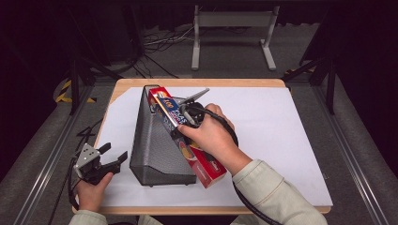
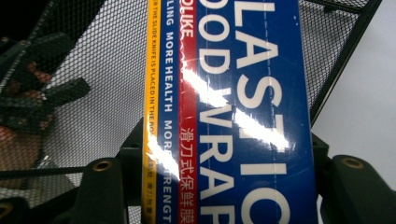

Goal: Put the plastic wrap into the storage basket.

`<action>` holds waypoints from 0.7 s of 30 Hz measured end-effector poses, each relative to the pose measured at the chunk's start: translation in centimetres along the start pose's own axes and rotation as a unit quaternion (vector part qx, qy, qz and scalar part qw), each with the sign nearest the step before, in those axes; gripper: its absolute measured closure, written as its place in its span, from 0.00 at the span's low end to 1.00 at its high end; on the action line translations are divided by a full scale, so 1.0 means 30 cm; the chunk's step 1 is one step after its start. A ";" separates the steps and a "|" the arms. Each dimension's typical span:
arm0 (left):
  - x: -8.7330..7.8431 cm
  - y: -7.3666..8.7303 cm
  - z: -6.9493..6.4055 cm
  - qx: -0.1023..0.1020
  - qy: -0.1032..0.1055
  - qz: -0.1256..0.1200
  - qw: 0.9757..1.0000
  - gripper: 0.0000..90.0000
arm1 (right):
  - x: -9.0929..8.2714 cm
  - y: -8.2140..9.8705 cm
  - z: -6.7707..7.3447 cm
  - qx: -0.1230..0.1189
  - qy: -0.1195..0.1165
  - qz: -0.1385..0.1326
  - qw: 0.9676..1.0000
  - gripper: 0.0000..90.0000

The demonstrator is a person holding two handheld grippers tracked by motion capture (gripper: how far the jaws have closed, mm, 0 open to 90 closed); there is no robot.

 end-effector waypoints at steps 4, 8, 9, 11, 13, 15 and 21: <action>-0.002 0.003 0.002 0.003 -0.001 0.002 1.000 0.28 | 0.018 -0.005 0.000 -0.001 0.002 0.003 1.000 0.45; -0.006 0.007 0.007 0.002 -0.003 0.003 1.000 0.27 | 0.050 -0.003 -0.001 -0.002 0.005 0.010 1.000 0.45; -0.006 0.007 0.007 0.002 -0.003 0.002 1.000 0.28 | 0.058 0.000 -0.001 -0.003 0.007 0.014 1.000 0.45; -0.009 0.007 0.008 0.000 -0.005 0.001 1.000 0.27 | 0.074 0.004 -0.002 -0.007 0.012 0.020 1.000 0.45; -0.010 0.007 0.009 0.000 -0.004 0.001 1.000 0.28 | 0.087 0.006 -0.004 -0.006 0.017 0.026 0.999 0.45; -0.012 0.008 0.009 0.000 -0.005 0.001 1.000 0.27 | 0.097 0.007 -0.006 -0.003 0.020 0.031 0.999 0.45; -0.013 0.008 0.013 -0.001 -0.005 0.001 1.000 0.28 | 0.117 0.007 -0.009 0.008 0.019 0.045 0.999 0.45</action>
Point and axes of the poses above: each handheld gripper's, and its own axes: x roughly forward along the jaws, y roughly out of its underside, z roughly to its left, the point moved 9 cm from there along x, roughly forward along the jaws, and after that the axes turned 8 degrees about -y, right-handed, at the moved point
